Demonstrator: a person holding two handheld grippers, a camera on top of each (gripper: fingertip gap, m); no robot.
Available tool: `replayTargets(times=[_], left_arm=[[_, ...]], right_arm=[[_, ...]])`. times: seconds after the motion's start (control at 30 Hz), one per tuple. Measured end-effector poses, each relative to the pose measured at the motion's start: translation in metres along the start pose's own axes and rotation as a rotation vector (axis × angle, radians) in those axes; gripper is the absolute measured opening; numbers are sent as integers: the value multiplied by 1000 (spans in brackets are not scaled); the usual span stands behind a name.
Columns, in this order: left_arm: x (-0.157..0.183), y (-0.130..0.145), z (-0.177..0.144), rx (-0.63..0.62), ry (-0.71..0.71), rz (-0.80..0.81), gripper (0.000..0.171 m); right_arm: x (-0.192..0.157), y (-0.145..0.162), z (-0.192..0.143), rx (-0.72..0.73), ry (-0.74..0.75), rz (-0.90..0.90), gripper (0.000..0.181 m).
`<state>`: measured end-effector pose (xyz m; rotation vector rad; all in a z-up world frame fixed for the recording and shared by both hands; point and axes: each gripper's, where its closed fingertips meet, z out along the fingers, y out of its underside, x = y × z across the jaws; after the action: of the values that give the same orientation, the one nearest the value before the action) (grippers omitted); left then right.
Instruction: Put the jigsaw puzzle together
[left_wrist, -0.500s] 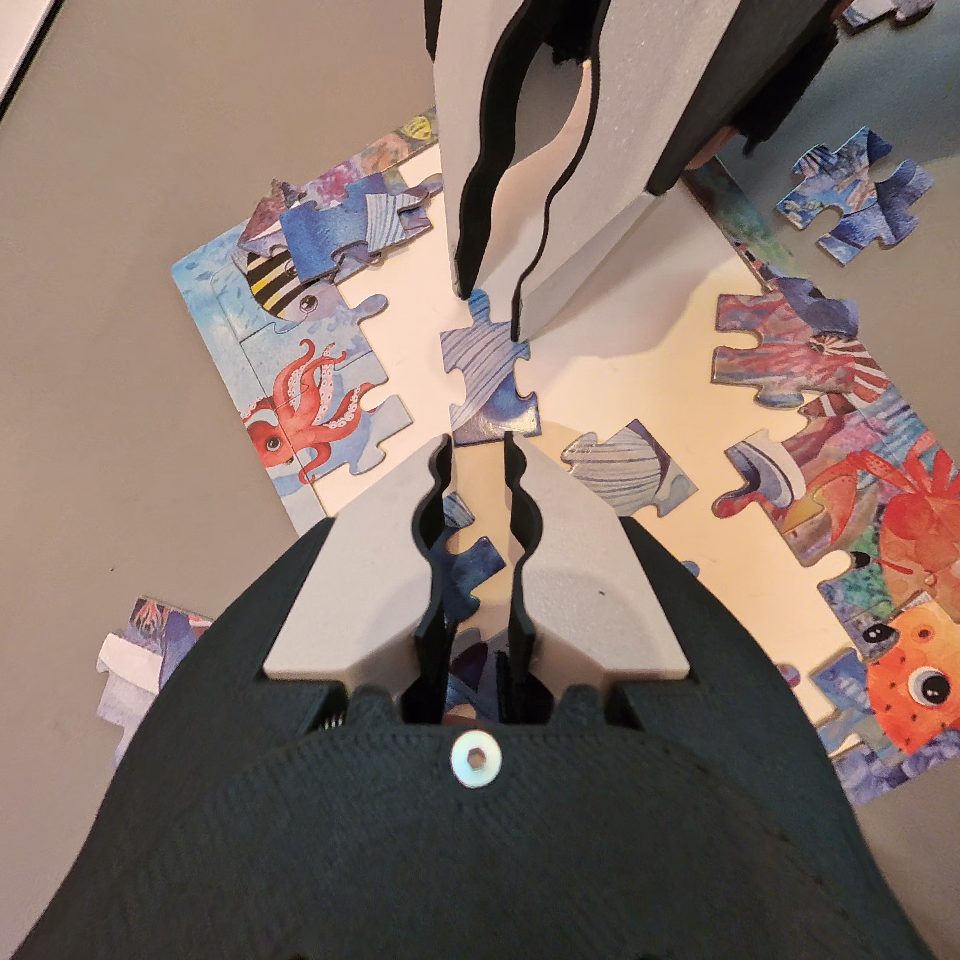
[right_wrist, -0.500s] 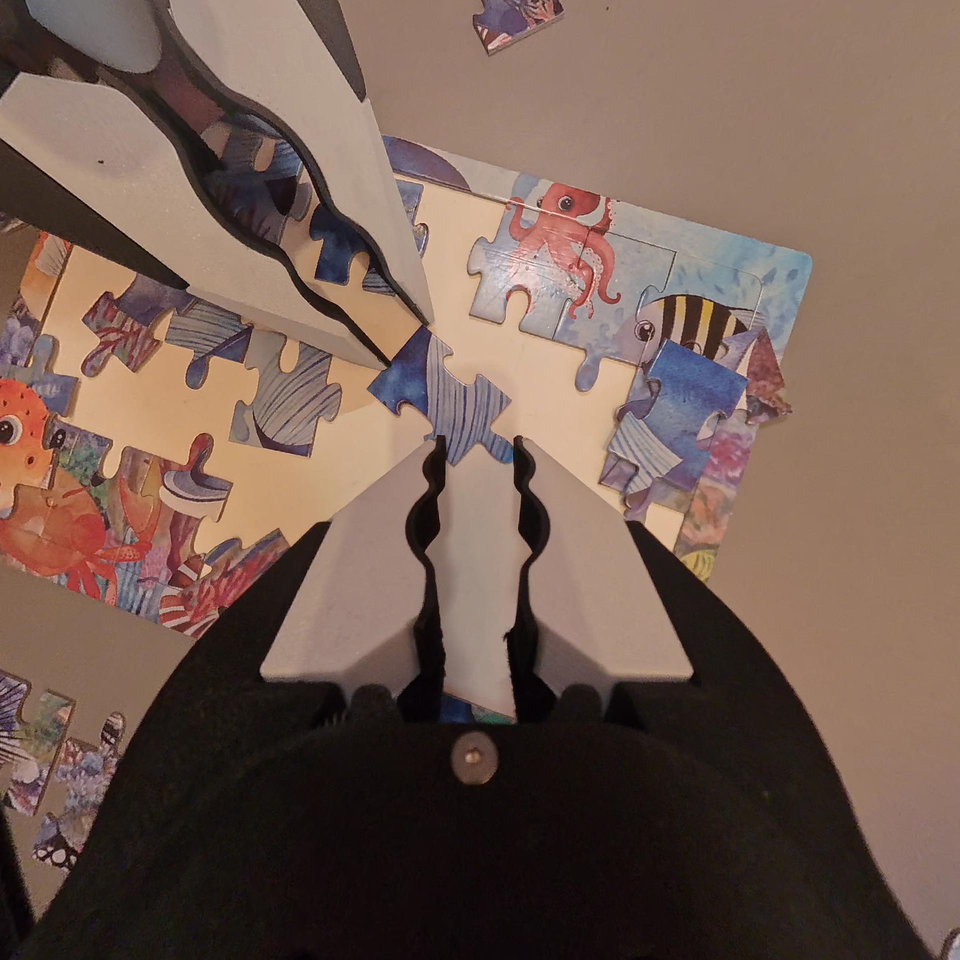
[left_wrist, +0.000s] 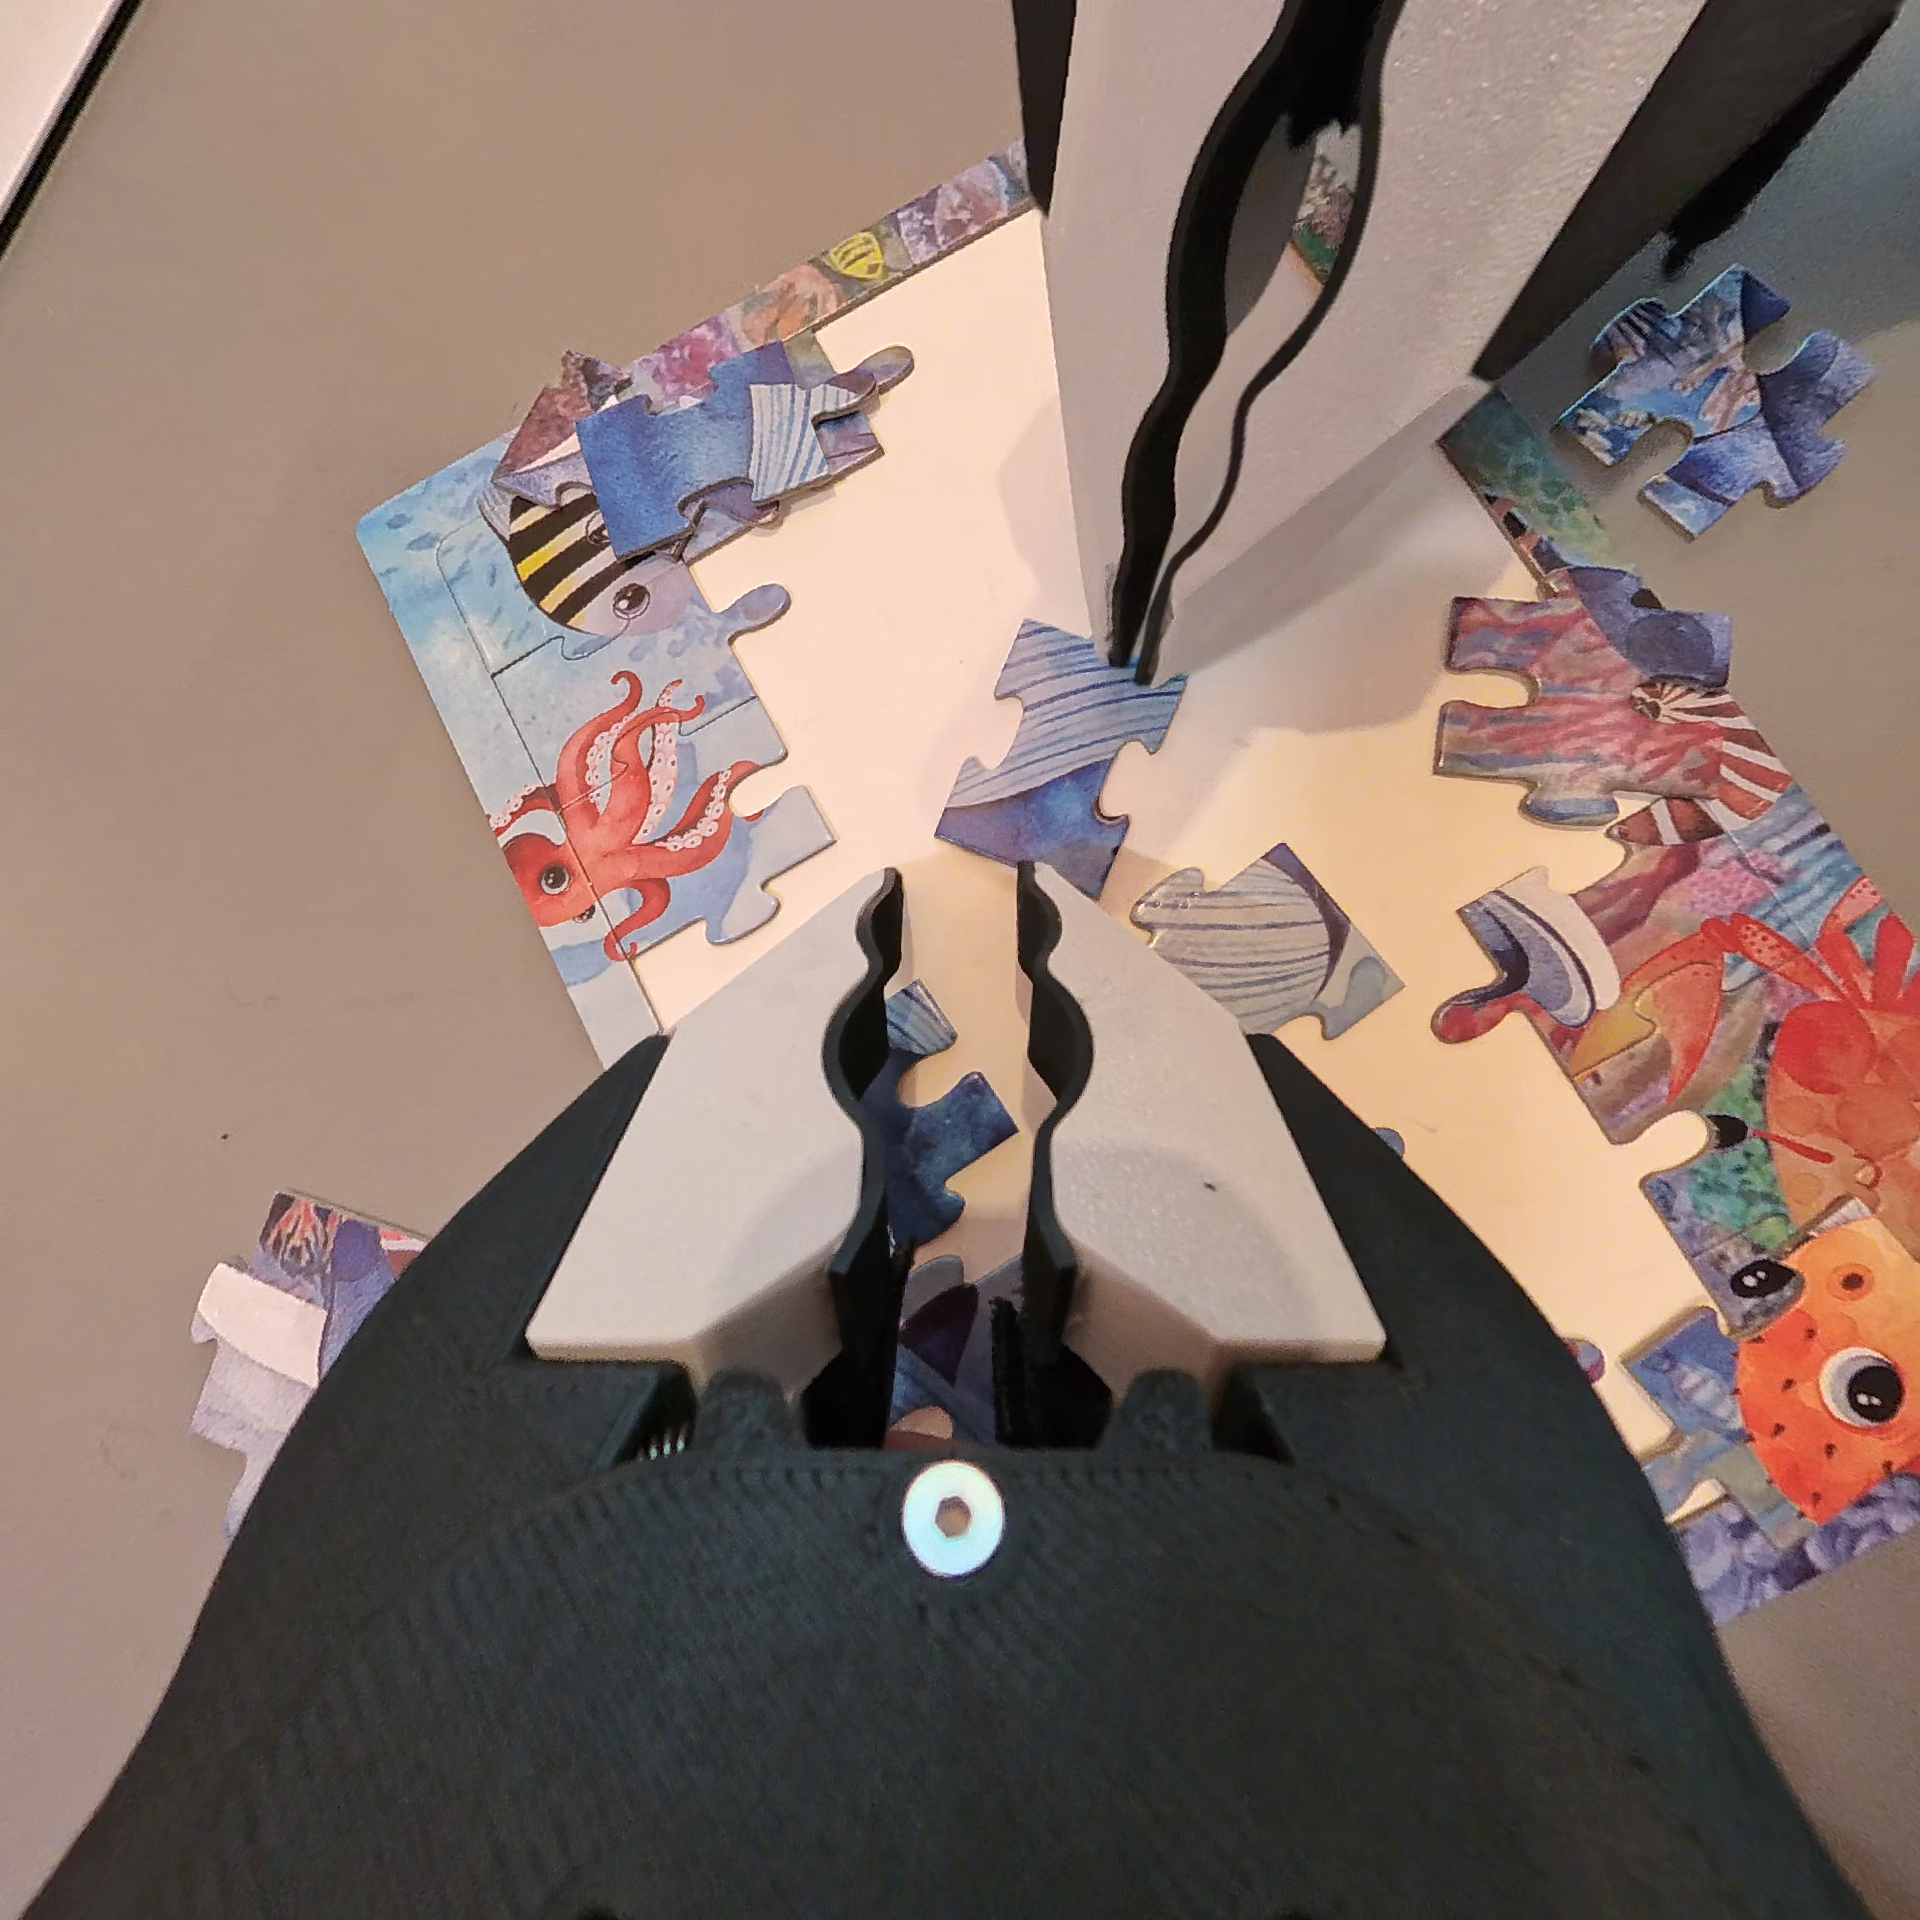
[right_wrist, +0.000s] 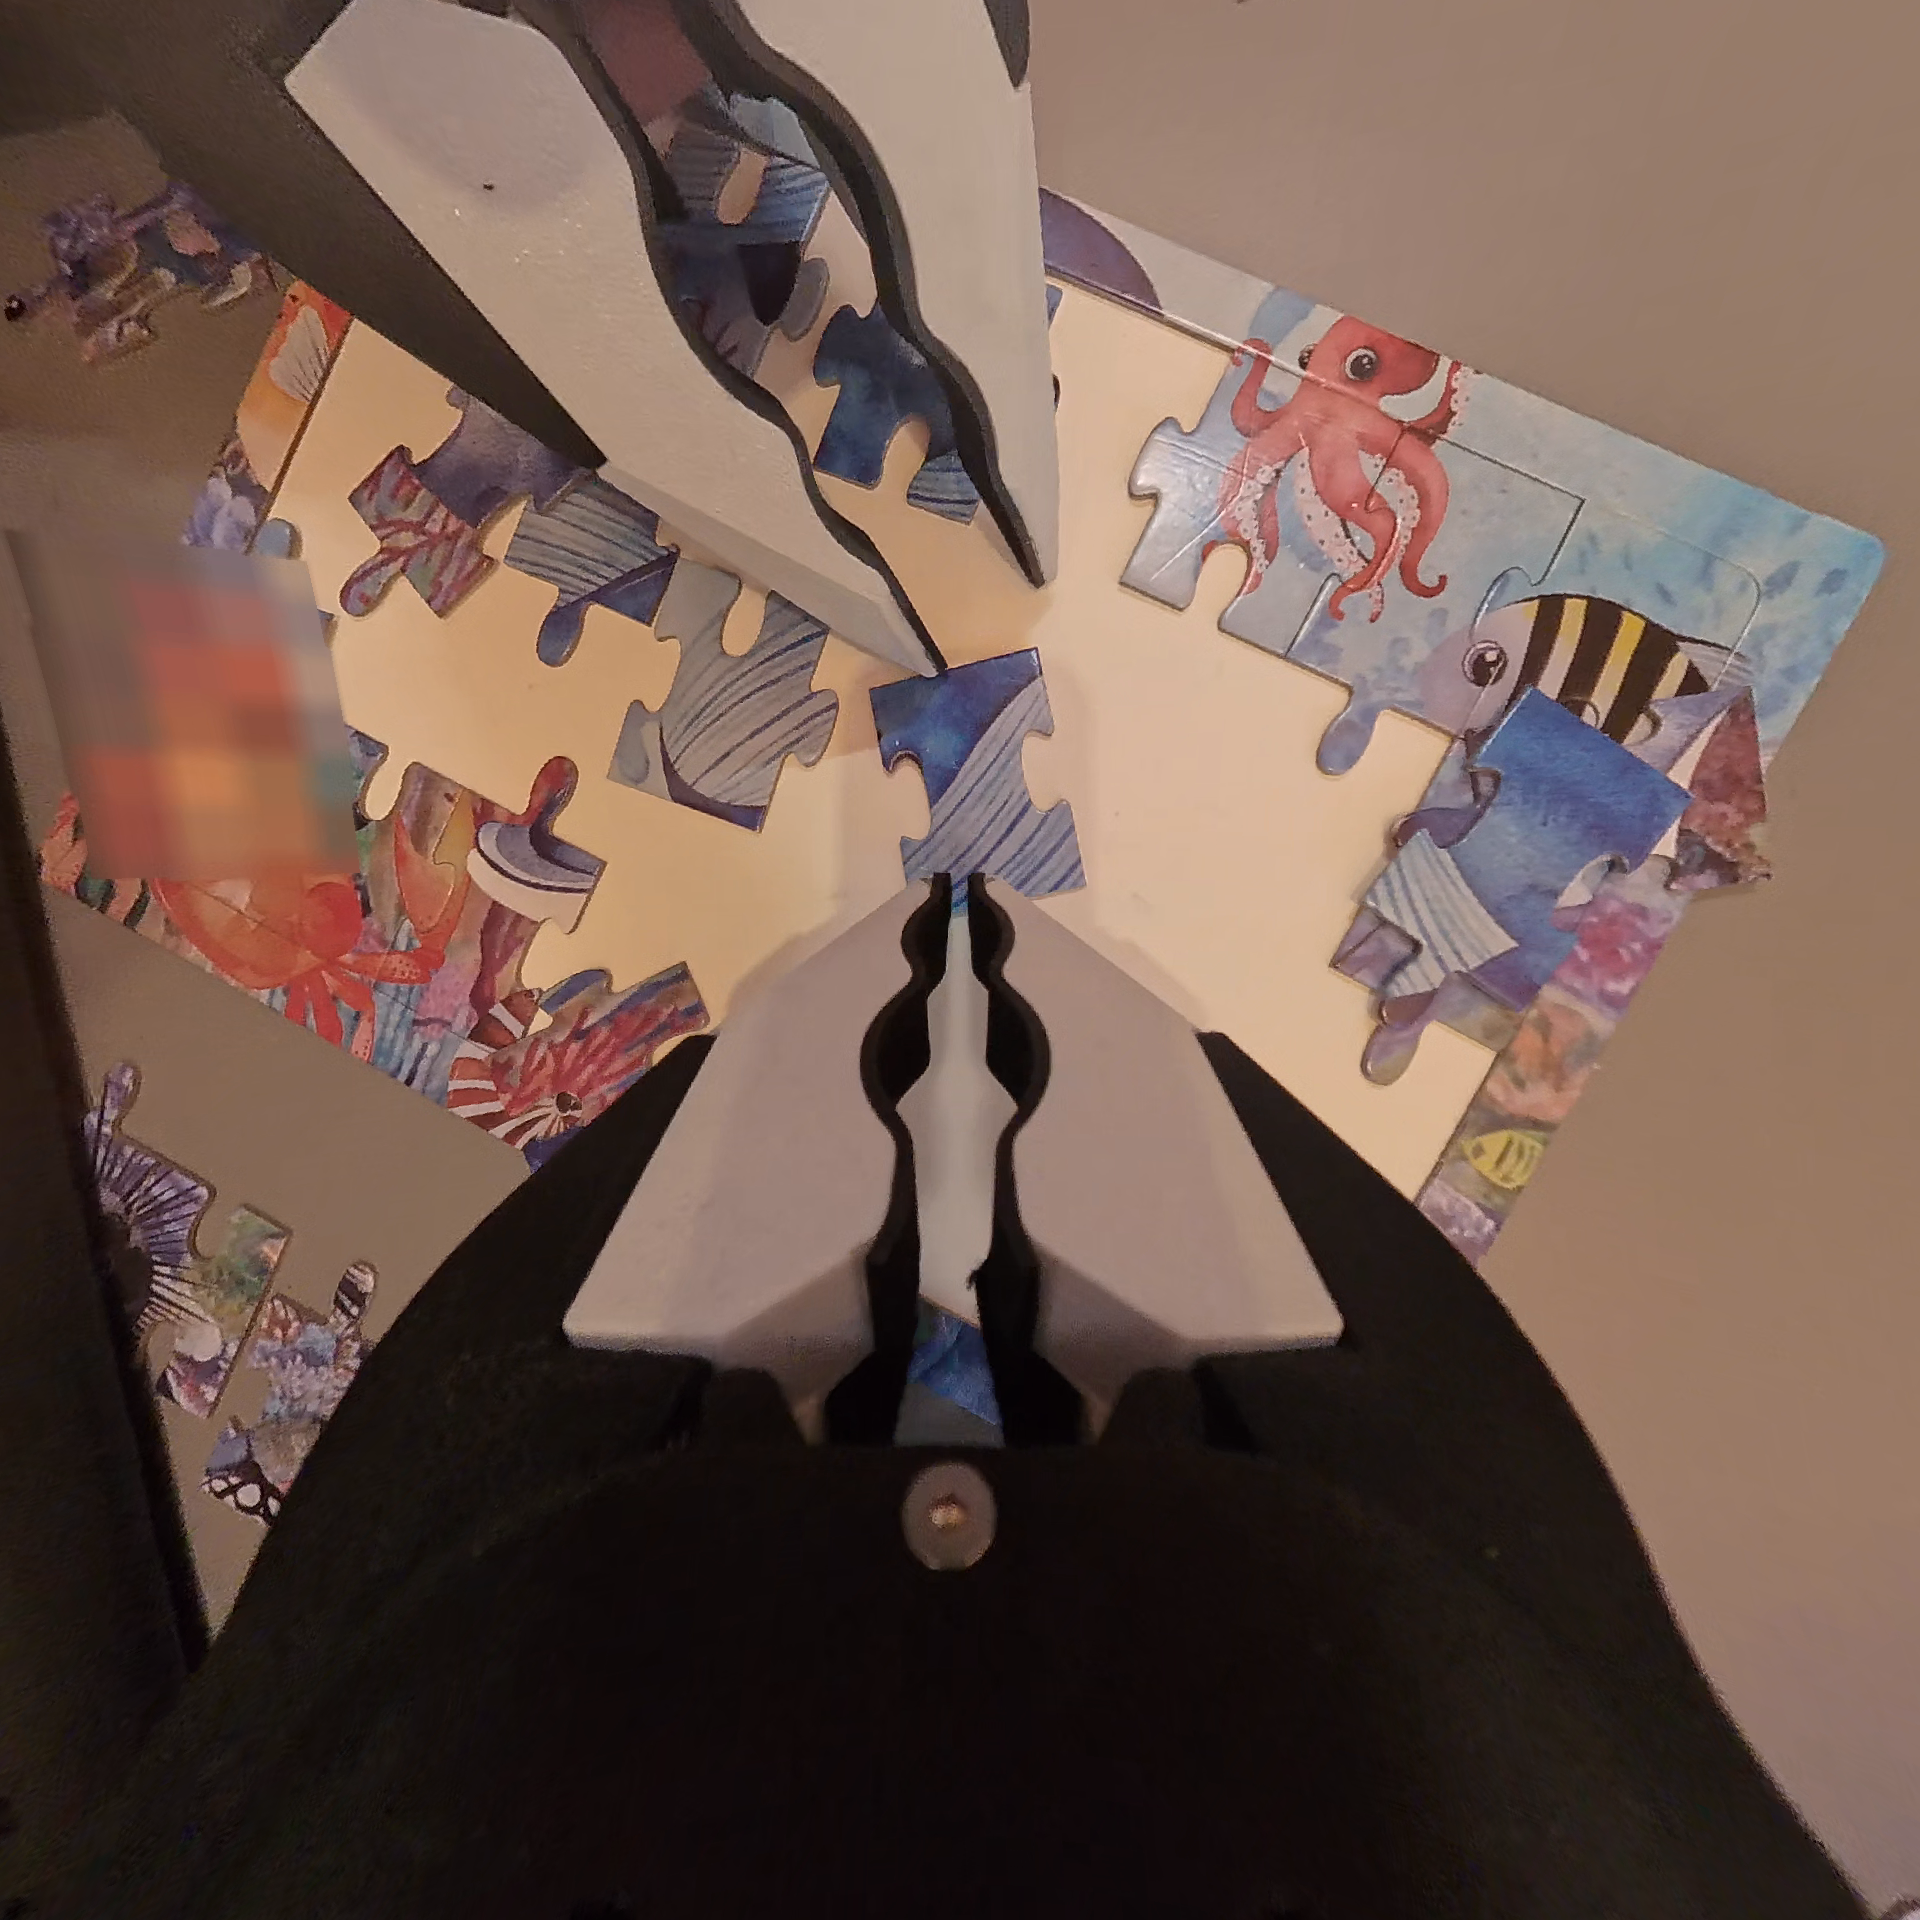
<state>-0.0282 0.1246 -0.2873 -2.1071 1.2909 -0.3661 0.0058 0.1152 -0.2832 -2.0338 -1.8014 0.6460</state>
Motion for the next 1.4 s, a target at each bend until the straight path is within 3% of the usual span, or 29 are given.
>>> replayTargets(times=[0.43, 0.93, 1.23, 1.4], left_arm=[[1, 4, -3, -18, 10, 8, 19], [6, 0, 1, -11, 28, 8, 14], [11, 2, -17, -21, 47, 20, 36], [28, 10, -25, -74, 100, 78, 38]], right_arm=[[3, 1, -1, -26, 46, -12, 29], [6, 3, 0, -31, 66, -7, 23], [6, 3, 0, -31, 66, -7, 21], [6, 3, 0, -30, 64, -10, 21]])
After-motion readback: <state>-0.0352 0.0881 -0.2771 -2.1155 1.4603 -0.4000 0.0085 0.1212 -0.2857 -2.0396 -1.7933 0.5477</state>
